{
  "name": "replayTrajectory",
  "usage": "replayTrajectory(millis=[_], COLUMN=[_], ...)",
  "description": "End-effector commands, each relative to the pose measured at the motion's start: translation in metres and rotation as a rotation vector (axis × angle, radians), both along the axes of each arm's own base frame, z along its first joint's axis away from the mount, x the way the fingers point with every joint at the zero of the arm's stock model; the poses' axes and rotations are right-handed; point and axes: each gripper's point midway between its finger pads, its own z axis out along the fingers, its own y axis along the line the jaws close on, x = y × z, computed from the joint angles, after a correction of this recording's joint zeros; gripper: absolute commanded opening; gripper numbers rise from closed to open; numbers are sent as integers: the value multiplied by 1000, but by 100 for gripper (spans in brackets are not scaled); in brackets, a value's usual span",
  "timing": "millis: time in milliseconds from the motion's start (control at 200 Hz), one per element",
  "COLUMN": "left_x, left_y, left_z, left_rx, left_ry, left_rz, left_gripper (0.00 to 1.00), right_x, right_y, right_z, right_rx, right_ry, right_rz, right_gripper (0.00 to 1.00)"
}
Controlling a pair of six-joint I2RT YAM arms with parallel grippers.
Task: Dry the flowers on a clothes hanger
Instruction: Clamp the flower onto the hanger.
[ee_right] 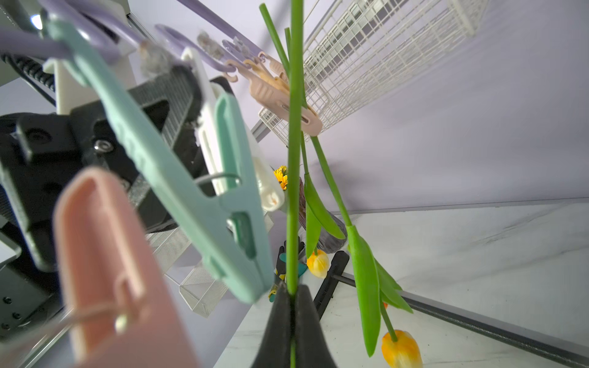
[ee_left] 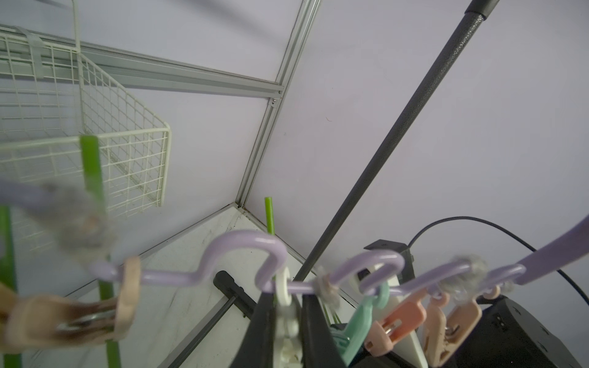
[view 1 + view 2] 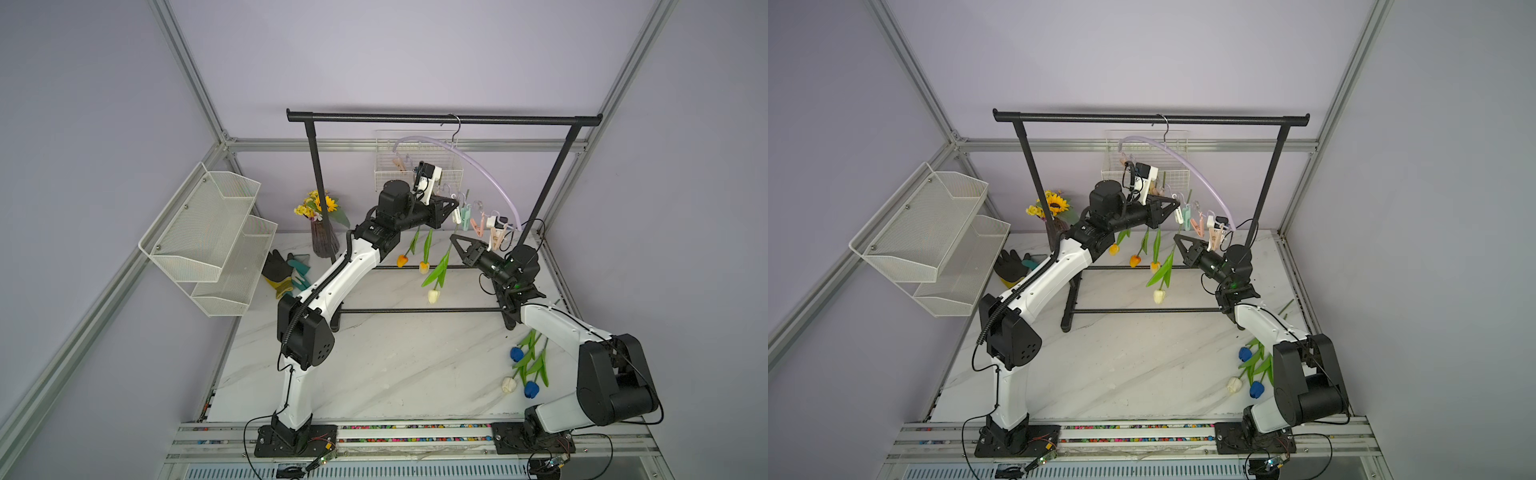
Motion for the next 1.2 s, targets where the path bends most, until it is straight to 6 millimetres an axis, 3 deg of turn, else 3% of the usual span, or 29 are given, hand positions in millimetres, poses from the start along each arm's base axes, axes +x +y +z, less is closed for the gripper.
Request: replayTrajectory(millis=[0, 590, 1195], left_x=[-8, -2, -4], left_y=[15, 17, 13], left_z=[39, 31, 27], left_rx=[-56, -53, -56], left_ry=[-76, -56, -45], left_rz=[27, 33, 3], left_gripper=[9, 9, 9], right_x=[-6, -20, -13], right_y=[-1, 23, 22], right_z=[9, 17, 14], right_rx=[14, 51, 31], right_ry=[-19, -50, -27], right_rz=[-8, 144, 119], right_gripper=[0, 0, 0])
